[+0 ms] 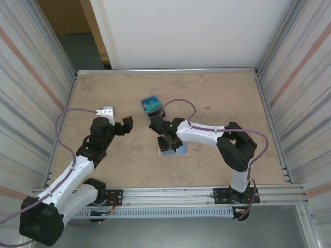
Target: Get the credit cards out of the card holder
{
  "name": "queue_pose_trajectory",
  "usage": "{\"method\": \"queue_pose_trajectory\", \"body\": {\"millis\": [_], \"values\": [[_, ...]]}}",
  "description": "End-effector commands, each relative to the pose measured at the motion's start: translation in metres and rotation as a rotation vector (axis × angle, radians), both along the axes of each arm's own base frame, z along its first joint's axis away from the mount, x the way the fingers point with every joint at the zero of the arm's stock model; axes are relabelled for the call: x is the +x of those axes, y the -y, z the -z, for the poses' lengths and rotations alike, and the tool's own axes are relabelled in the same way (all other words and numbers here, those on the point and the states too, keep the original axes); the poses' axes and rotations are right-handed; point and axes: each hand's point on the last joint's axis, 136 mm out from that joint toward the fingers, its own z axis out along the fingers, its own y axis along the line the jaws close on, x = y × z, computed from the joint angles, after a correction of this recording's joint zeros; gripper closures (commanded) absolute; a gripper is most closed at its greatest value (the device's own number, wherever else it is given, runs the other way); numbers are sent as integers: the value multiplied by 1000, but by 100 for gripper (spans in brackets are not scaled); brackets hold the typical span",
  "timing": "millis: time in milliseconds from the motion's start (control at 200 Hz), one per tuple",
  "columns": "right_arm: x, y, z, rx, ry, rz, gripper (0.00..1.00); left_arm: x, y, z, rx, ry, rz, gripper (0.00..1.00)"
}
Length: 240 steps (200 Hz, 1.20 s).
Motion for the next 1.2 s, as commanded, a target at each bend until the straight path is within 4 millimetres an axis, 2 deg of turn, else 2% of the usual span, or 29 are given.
{"method": "queue_pose_trajectory", "body": {"millis": [0, 396, 621, 757, 872, 1057, 1198], "values": [[-2, -6, 2, 2, -26, 22, 59, 1, -4, -9, -52, 41, -34, 1], [-2, -14, 12, -5, -40, 8, 52, 4, -2, 9, -59, -14, -39, 1], [-4, -4, 22, -53, -57, 23, 52, 6, 1, 13, -68, -35, -31, 1], [-8, 7, 30, -102, -72, 44, 59, 6, 3, 11, -73, -31, -23, 1], [-11, 9, 32, -92, -78, 51, 64, 6, 4, 9, -74, -28, -17, 1], [-8, 9, 24, -76, -53, 47, 74, 5, 6, 7, -78, -26, -6, 1], [-11, -1, 14, -3, -42, 1, 81, 3, 8, 0, -69, 8, 12, 1]]}}
